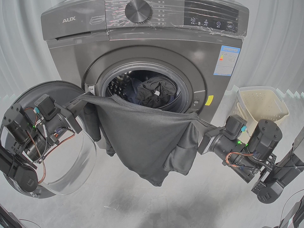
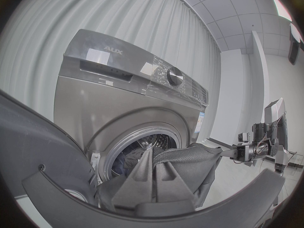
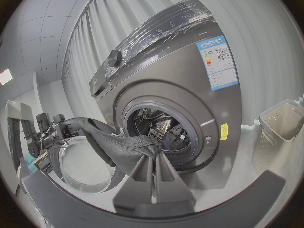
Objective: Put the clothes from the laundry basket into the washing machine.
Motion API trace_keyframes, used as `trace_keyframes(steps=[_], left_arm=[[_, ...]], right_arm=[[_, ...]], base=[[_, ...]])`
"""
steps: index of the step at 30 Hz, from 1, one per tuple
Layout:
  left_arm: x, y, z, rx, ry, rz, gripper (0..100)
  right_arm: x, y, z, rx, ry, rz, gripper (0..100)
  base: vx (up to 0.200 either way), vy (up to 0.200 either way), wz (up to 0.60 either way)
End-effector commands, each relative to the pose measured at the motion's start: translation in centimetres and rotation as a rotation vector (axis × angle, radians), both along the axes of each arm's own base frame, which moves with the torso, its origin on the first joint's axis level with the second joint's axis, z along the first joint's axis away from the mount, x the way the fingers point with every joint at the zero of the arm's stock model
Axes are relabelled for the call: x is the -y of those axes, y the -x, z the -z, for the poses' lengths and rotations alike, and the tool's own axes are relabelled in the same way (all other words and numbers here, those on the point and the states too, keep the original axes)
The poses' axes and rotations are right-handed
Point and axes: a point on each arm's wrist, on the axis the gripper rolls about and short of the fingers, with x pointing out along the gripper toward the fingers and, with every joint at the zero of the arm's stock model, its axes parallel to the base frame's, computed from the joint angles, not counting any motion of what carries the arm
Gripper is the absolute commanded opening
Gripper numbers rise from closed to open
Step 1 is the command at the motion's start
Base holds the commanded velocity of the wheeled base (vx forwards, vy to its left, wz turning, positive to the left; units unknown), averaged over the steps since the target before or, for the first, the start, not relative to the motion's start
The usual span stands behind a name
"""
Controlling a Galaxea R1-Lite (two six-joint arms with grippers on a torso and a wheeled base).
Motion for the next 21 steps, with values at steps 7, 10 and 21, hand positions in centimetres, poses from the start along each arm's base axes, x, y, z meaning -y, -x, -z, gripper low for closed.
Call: trace_keyframes(steps=[7,10,21], left_arm=[[0.0,0.6,-0.4,0.016,0.001,0.004,0],[0.0,0.6,-0.3,0.013,0.001,0.004,0],[0.4,0.9,-0.1,0.007,-0.008,0.019,0]], right_arm=[[-0.1,-0.7,-2.8,0.084,-0.075,0.031,0],[0.0,-0.6,-3.3,0.099,-0.086,0.031,0],[0.0,-0.7,-4.2,0.127,-0.099,0.058,0]], base=[[0.0,0.0,0.0],[0.0,0.0,0.0],[0.0,0.0,0.0]])
